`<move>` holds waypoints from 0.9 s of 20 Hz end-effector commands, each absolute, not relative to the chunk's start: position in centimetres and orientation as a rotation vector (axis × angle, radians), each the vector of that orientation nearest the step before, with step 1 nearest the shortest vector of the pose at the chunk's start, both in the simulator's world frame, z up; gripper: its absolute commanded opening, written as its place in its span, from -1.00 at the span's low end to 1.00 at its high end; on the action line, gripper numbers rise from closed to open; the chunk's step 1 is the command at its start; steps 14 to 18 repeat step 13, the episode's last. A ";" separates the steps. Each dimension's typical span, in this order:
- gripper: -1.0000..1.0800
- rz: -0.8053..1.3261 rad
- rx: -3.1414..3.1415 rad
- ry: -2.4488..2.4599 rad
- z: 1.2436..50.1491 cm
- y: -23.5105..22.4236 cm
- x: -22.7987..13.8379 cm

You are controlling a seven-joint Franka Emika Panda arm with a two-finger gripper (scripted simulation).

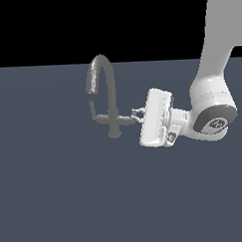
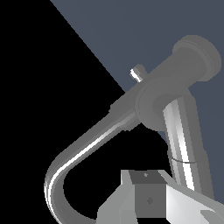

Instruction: Turn on the faucet by rotating a designated handle.

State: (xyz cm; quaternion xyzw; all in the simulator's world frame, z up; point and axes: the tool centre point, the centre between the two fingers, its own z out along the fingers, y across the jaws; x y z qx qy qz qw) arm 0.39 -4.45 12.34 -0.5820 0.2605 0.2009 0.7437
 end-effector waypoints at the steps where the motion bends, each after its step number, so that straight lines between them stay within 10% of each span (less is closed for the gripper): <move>1: -1.00 0.459 -1.271 0.615 9.1 -4.4 0.0; 18: -1.00 0.512 -1.253 0.660 3.4 -4.2 -0.8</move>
